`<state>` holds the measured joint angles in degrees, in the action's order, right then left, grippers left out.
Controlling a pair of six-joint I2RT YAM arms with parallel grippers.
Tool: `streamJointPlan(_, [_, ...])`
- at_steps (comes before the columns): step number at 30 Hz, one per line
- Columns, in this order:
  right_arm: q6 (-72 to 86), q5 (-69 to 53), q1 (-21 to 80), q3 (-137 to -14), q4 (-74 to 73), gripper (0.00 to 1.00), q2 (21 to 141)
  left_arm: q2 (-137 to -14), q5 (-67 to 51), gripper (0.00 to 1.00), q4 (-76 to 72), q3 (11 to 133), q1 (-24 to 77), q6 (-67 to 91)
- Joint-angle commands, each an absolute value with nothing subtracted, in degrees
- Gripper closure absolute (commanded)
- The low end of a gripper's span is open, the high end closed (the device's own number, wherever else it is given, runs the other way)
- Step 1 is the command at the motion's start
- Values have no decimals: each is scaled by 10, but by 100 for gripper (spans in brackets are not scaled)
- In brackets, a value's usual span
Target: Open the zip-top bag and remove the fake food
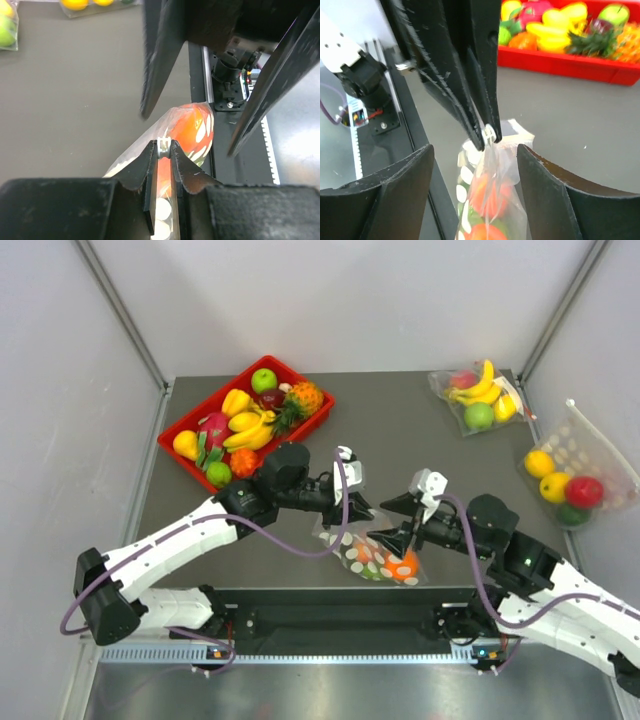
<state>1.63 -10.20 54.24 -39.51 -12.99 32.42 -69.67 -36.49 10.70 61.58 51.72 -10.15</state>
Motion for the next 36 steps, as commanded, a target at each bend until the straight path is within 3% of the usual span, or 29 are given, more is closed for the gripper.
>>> streamJointPlan(1, [4,-107,541,-428,-132,32,366,-694,-391,100,96,644,517,-104])
streamJointPlan(5, [-22,-96,541,-431,-136,33,381,-686,-387,100,114,647,517,-112])
streamJointPlan(7, [-26,-95,541,-432,-139,39,387,-682,-392,100,118,648,517,-113])
streamJointPlan(8, [-31,-94,541,-432,-140,45,389,-680,-395,100,120,649,517,-113])
streamJointPlan(9, [-33,-91,541,-432,-140,61,391,-679,-395,100,123,650,517,-114])
streamJointPlan(13, [-43,-85,541,-435,-141,100,397,-679,-396,100,136,654,517,-117])
streamJointPlan(26, [-35,-12,541,-416,-137,100,314,-687,-372,100,150,649,517,-128])
streamJointPlan(36, [-25,-67,541,-422,-140,100,280,-722,-353,100,94,649,517,-123])
